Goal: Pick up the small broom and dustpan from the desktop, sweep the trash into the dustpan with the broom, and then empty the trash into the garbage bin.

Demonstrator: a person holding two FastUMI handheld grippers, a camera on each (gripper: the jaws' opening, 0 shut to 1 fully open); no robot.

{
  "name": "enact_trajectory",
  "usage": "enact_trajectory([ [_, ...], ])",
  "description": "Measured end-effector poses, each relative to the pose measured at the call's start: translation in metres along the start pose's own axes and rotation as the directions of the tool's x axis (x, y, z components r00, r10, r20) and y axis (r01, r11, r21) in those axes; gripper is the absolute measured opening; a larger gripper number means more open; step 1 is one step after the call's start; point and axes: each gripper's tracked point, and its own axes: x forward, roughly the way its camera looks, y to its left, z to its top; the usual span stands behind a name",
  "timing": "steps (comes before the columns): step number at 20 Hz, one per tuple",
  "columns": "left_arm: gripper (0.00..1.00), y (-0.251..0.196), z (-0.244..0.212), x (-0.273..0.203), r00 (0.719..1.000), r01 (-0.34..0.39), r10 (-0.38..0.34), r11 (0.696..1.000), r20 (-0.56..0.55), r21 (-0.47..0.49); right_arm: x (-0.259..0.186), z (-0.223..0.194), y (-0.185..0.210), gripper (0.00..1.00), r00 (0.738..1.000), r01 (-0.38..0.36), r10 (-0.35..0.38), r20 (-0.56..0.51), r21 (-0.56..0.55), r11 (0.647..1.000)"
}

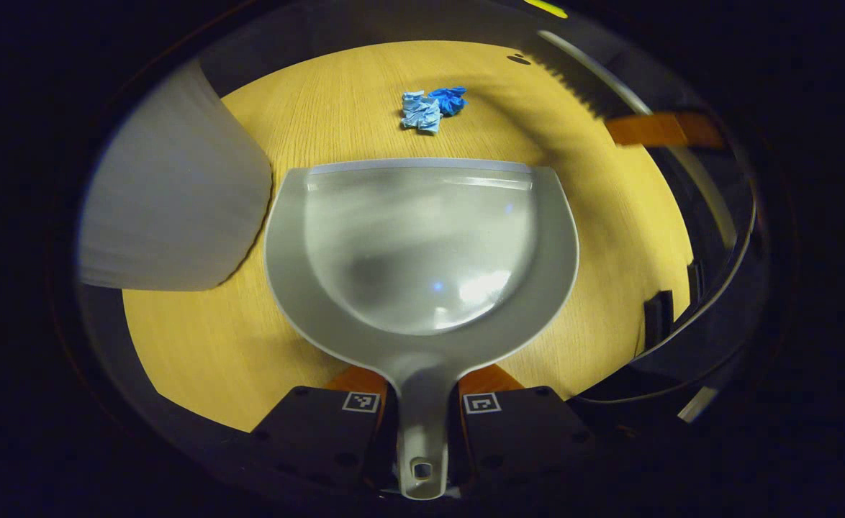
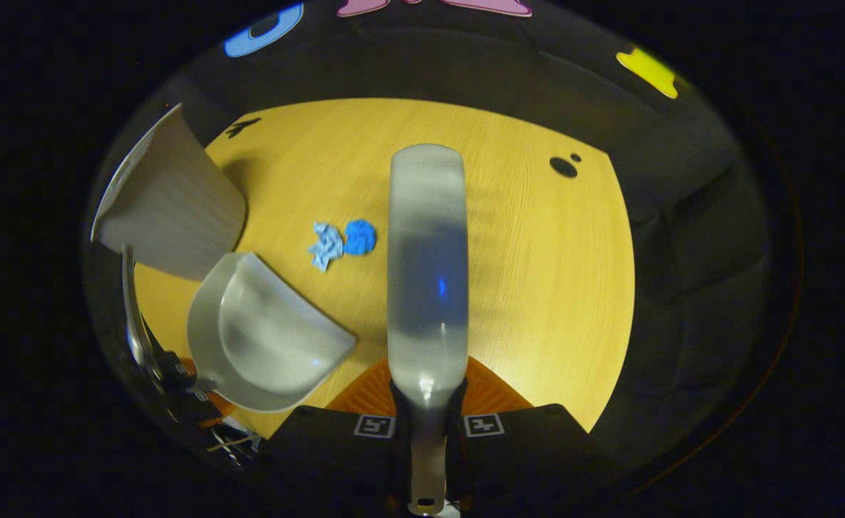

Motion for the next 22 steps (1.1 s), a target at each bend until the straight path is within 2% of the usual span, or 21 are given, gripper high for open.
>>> enact_trajectory([
  [2,0.26,-0.004,0.0,-0.001,1.0,0.006,-0.006,0.999,0.01,0.031,0.012,0.036,-0.023,0.2,0.998,0.064,-0.063,0.022,-0.085,0.994],
  [5,0.26,-0.008,-0.009,0.002,1.0,0.011,-0.011,1.0,-0.004,0.027,0.039,0.073,-0.022,0.2,0.996,0.093,-0.093,0.009,-0.207,0.974],
  [7,0.26,-0.003,-0.022,0.01,0.999,-0.007,0.008,1.0,-0.049,0.029,0.061,0.09,-0.017,0.2,0.995,0.095,-0.101,-0.002,-0.318,0.943],
  [9,0.26,-0.005,-0.038,0.018,0.996,0.012,-0.012,1.0,-0.088,0.008,0.089,0.101,-0.003,0.2,0.995,0.091,-0.102,-0.004,-0.414,0.906],
  [12,0.25,-0.002,-0.035,0.019,0.996,0.016,-0.016,1.0,-0.091,-0.004,0.126,0.094,0.008,0.2,0.989,0.089,-0.136,-0.057,-0.507,0.857],
  [15,0.26,-0.003,-0.037,0.018,0.995,0.011,-0.013,1.0,-0.099,-0.018,0.148,0.061,0.011,0.2,0.967,0.052,-0.201,-0.155,-0.655,0.754],
  [16,0.26,-0.003,-0.036,0.018,0.995,0.011,-0.013,1.0,-0.096,-0.021,0.151,0.068,0.015,0.2,0.971,0.08,-0.215,-0.104,-0.706,0.704],
  [20,0.24,-0.003,-0.037,0.017,0.995,0.011,-0.014,1.0,-0.099,-0.029,0.14,0.058,0.038,0.19,0.977,0.041,-0.194,-0.093,-0.805,0.592],
  [22,0.24,-0.003,-0.037,0.016,0.995,0.008,-0.01,1.0,-0.095,-0.028,0.133,0.042,0.044,0.2,0.979,-0.014,-0.163,-0.119,-0.845,0.535],
])
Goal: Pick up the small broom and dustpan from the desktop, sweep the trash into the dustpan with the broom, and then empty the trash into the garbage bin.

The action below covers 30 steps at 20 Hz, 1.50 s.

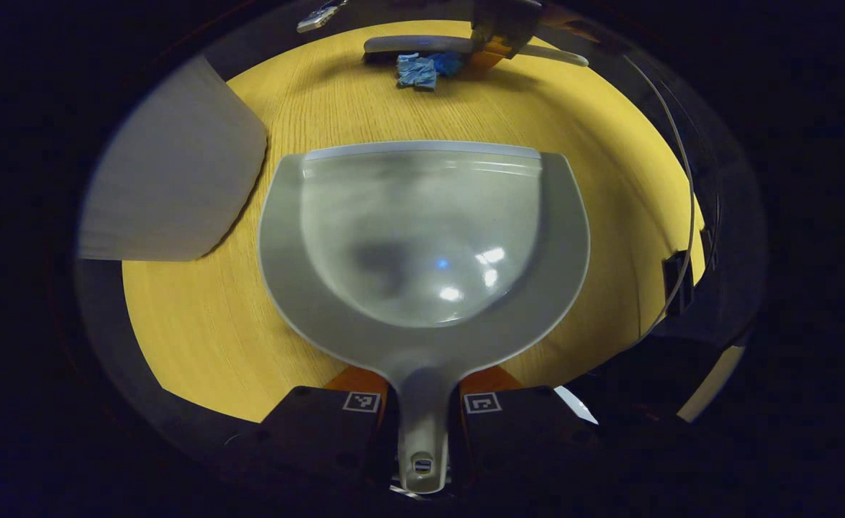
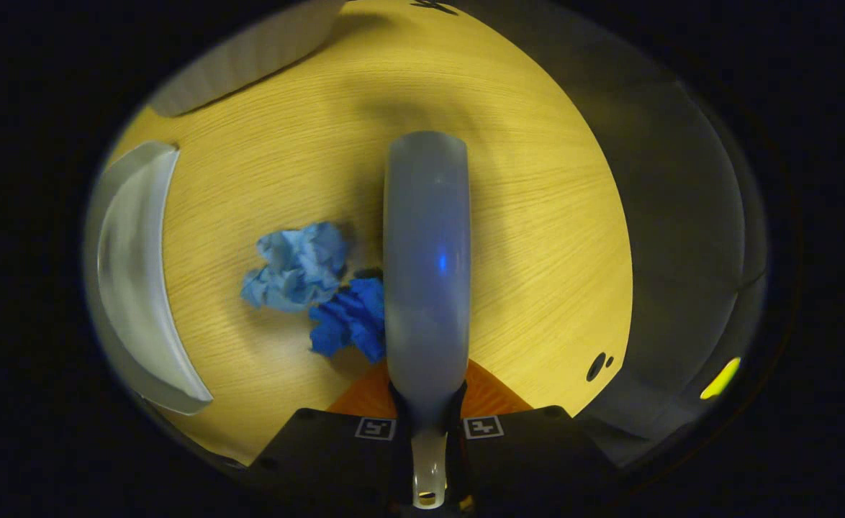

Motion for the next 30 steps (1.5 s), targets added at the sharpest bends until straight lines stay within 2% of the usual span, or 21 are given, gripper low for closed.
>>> enact_trajectory([
  [3,0.26,0.001,0.003,0.0,1.0,0.011,-0.011,1.0,0.013,0.007,-0.01,-0.011,0.031,0.2,0.994,-0.11,0.11,-0.008,-0.093,0.99],
  [7,0.26,0.005,0.002,0.002,1.0,0.008,-0.008,1.0,0.018,0.02,-0.005,-0.037,0.057,0.2,0.959,-0.281,0.285,0.009,-0.129,0.951],
  [8,0.25,0.005,0.003,0.003,0.999,0.008,-0.009,1.0,0.031,0.023,0.003,-0.05,0.057,0.2,0.937,-0.345,0.348,0.007,-0.123,0.93],
  [10,0.26,0.009,0.008,0.01,0.998,0.005,-0.008,0.999,0.065,0.042,0.007,-0.055,0.068,0.2,0.876,-0.48,0.482,-0.015,-0.122,0.869],
  [11,0.26,0.01,0.007,0.011,0.998,0.001,-0.003,0.999,0.062,0.046,0.006,-0.058,0.073,0.24,0.844,-0.536,0.535,-0.034,-0.116,0.836],
  [12,0.27,0.009,0.005,0.011,0.999,-0.003,0.0,0.999,0.05,0.054,0.008,-0.059,0.063,0.2,0.843,-0.537,0.536,-0.047,-0.131,0.833],
  [14,0.26,0.008,0.003,0.012,0.998,-0.007,0.003,0.998,0.057,0.068,0.015,-0.051,0.043,0.2,0.84,-0.541,0.54,-0.044,-0.126,0.831],
  [16,0.25,0.007,0.005,0.012,0.997,-0.005,0.001,0.999,0.072,0.053,0.006,-0.049,0.029,0.2,0.822,-0.569,0.57,-0.006,-0.057,0.82],
  [18,0.25,0.007,0.005,0.012,0.996,-0.004,0.001,0.999,0.088,0.038,-0.003,-0.056,0.022,0.2,0.777,-0.63,0.627,0.065,0.059,0.774],
  [20,0.25,0.008,0.007,0.011,0.993,-0.003,0.0,1.0,0.117,0.023,-0.012,-0.067,0.015,0.2,0.723,-0.69,0.672,0.16,0.158,0.706],
  [23,0.26,0.006,0.012,0.011,0.983,0.001,-0.007,0.999,0.183,0.033,-0.019,-0.085,0.005,0.2,0.675,-0.737,0.668,0.312,0.246,0.63],
  [25,0.25,0.009,0.015,0.011,0.973,-0.015,0.0,0.998,0.233,0.066,-0.021,-0.093,0.003,0.2,0.651,-0.757,0.631,0.422,0.293,0.585],
  [27,0.25,0.018,0.023,0.009,0.96,-0.038,0.014,0.996,0.279,0.081,-0.035,-0.098,-0.005,0.2,0.638,-0.76,0.556,0.532,0.322,0.565],
  [30,0.25,0.01,0.035,0.005,0.931,-0.006,-0.011,0.999,0.365,0.046,-0.067,-0.105,-0.019,0.2,0.581,-0.784,0.409,0.703,0.349,0.513],
])
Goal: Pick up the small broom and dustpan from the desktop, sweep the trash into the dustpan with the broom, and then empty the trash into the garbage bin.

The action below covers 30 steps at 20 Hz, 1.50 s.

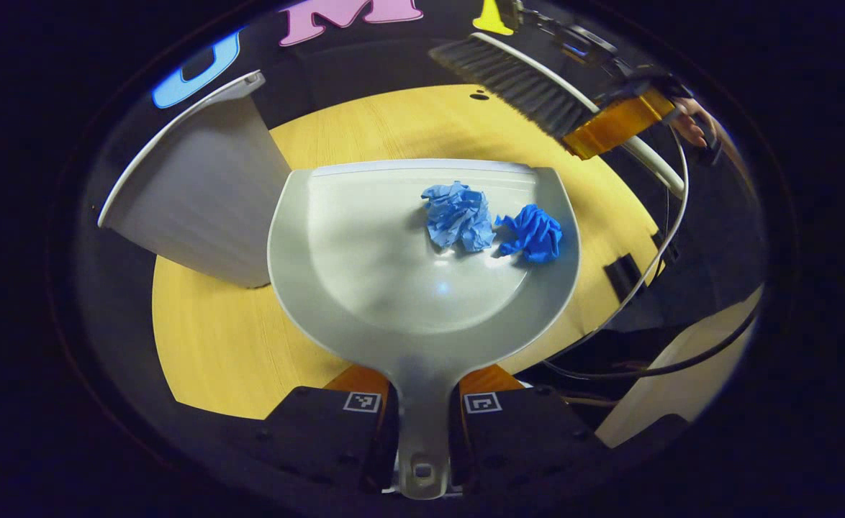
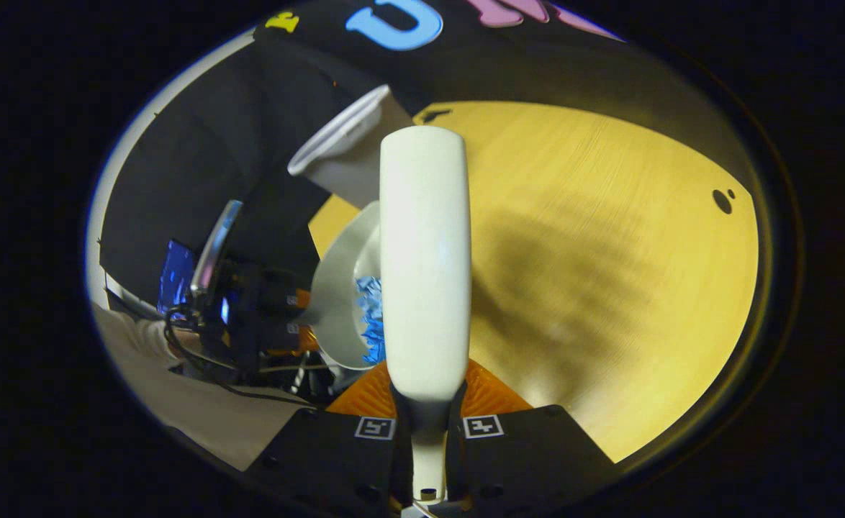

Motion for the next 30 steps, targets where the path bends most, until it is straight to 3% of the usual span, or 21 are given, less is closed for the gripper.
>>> enact_trajectory([
  [2,0.26,-0.001,0.017,-0.008,0.997,0.002,-0.004,1.0,0.081,0.015,-0.009,0.006,-0.001,0.19,0.992,-0.006,0.002,0.124,0.031,1.0],
  [5,0.25,0.008,0.046,-0.02,0.98,-0.056,0.041,0.996,0.195,0.074,0.01,0.009,0.004,0.19,0.946,-0.09,0.054,0.321,0.097,0.991],
  [10,0.25,0.049,0.078,-0.011,0.946,-0.174,0.142,0.981,0.293,0.087,0.01,-0.001,0.001,0.19,0.874,-0.105,0.053,0.483,0.081,0.991],
  [13,0.26,0.113,0.091,-0.009,0.922,-0.313,0.281,0.946,0.266,0.087,0.034,-0.021,-0.004,0.19,0.87,-0.086,0.038,0.492,0.075,0.994],
  [15,0.25,0.159,0.101,-0.015,0.895,-0.409,0.38,0.908,0.236,0.091,0.054,-0.034,-0.011,0.19,0.881,-0.058,0.014,0.473,0.079,0.995],
  [19,0.25,0.212,0.112,-0.014,0.805,-0.593,0.574,0.784,0.153,0.182,0.071,-0.04,-0.015,0.19,0.898,-0.079,0.025,0.439,0.106,0.991],
  [22,0.25,0.213,0.111,-0.021,0.755,-0.64,0.65,0.7,0.088,0.317,0.064,-0.039,-0.014,0.19,0.904,-0.078,0.027,0.427,0.102,0.992],
  [25,0.25,0.22,0.103,-0.026,0.686,-0.657,0.726,0.592,0.047,0.467,0.064,-0.045,-0.016,0.19,0.91,-0.064,0.012,0.415,0.111,0.992],
  [27,0.25,0.231,0.095,-0.027,0.63,-0.659,0.775,0.503,0.047,0.559,0.064,-0.047,-0.017,0.19,0.91,-0.06,0.008,0.414,0.113,0.992],
  [30,0.25,0.247,0.088,-0.033,0.535,-0.622,0.842,0.341,0.065,0.705,0.064,-0.048,-0.018,0.19,0.91,-0.066,0.007,0.416,0.128,0.99],
])
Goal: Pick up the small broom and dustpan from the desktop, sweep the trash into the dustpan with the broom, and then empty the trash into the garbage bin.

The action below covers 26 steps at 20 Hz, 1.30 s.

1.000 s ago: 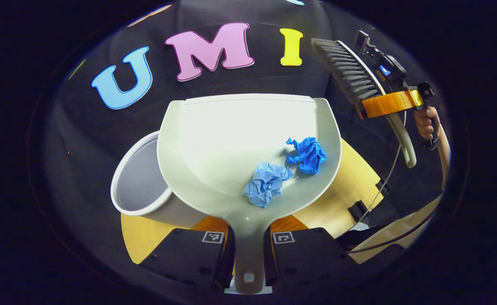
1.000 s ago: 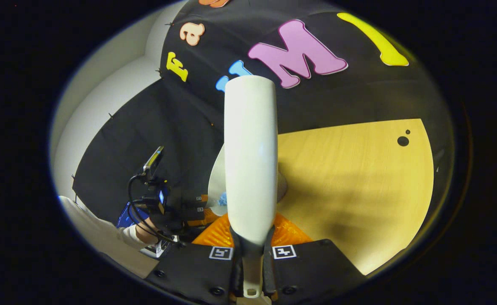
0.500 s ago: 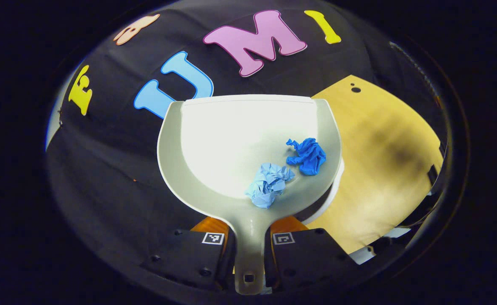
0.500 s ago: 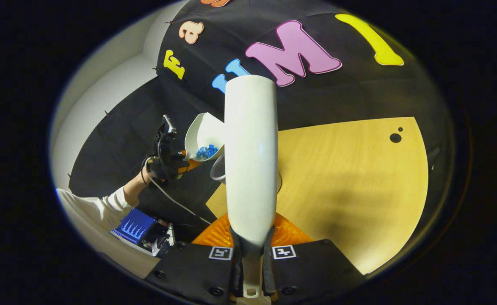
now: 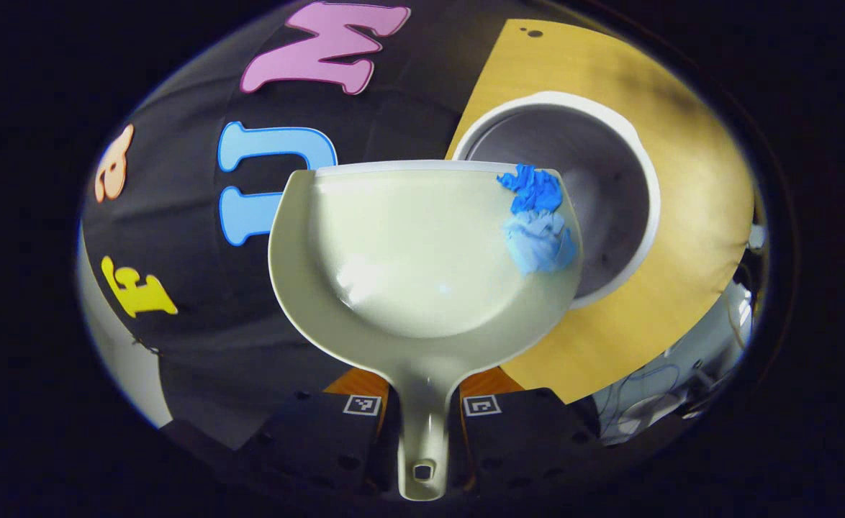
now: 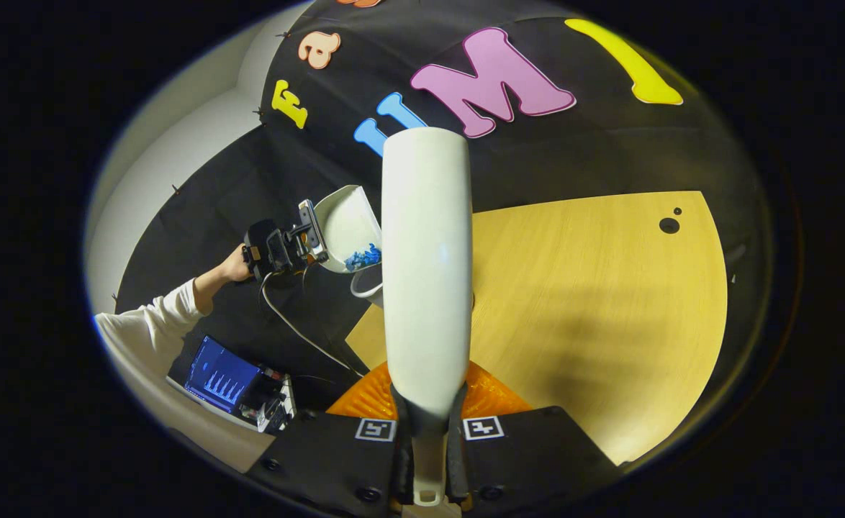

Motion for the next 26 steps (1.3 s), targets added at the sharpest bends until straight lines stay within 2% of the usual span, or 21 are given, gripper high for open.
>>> enact_trajectory([
  [2,0.25,0.008,-0.002,-0.001,0.997,-0.069,0.075,0.989,-0.037,0.132,-0.001,-0.001,-0.005,0.19,1.0,0.019,-0.019,0.002,0.008,1.0],
  [4,0.25,0.014,-0.001,-0.005,0.99,-0.12,0.134,0.968,-0.048,0.218,-0.003,-0.004,-0.016,0.19,0.999,0.05,-0.05,-0.007,0.008,0.999],
  [7,0.25,0.02,0.004,-0.008,0.975,-0.206,0.22,0.934,-0.017,0.293,-0.005,-0.014,-0.029,0.19,0.995,0.092,-0.092,-0.024,0.002,0.996],
  [8,0.24,0.019,0.005,-0.008,0.975,-0.213,0.224,0.936,-0.006,0.281,-0.005,-0.014,-0.029,0.19,0.995,0.098,-0.098,-0.028,0.002,0.995],
  [11,0.25,0.003,0.023,-0.016,0.988,-0.147,0.142,0.985,0.058,0.094,-0.004,-0.013,-0.029,0.19,0.993,0.11,-0.11,-0.034,0.002,0.994],
  [12,0.25,0.001,0.034,-0.02,0.987,-0.127,0.124,0.992,0.098,0.022,-0.003,-0.01,-0.027,0.19,0.994,0.109,-0.108,-0.031,0.008,0.994],
  [14,0.25,-0.004,0.051,-0.024,0.974,-0.103,0.125,0.987,0.188,-0.12,-0.005,0.002,-0.023,0.19,0.993,0.119,-0.119,-0.007,0.014,0.993],
  [16,0.25,-0.013,0.069,-0.034,0.952,-0.066,0.137,0.965,0.273,-0.253,-0.009,0.025,-0.02,0.2,0.986,0.163,-0.162,0.047,-0.015,0.987],
  [18,0.25,-0.031,0.092,-0.049,0.925,0.056,0.096,0.923,0.368,-0.382,-0.016,0.052,-0.013,0.19,0.972,0.209,-0.201,0.125,-0.056,0.976],
  [19,0.25,-0.036,0.106,-0.071,0.9,0.134,0.074,0.891,0.43,-0.434,-0.019,0.067,-0.008,0.19,0.964,0.222,-0.209,0.165,-0.067,0.973],
  [22,0.25,-0.046,0.146,-0.126,0.82,0.319,0.07,0.767,0.567,-0.557,-0.024,0.103,0.005,0.19,0.929,0.265,-0.245,0.278,-0.036,0.963],
  [24,0.25,-0.058,0.175,-0.158,0.749,0.431,0.09,0.686,0.656,-0.586,-0.02,0.109,0.002,0.19,0.911,0.289,-0.281,0.302,0.019,0.957],
  [26,0.25,-0.086,0.206,-0.189,0.676,0.555,0.048,0.623,0.735,-0.551,-0.014,0.099,-0.023,0.19,0.885,0.372,-0.374,0.277,0.061,0.926],
])
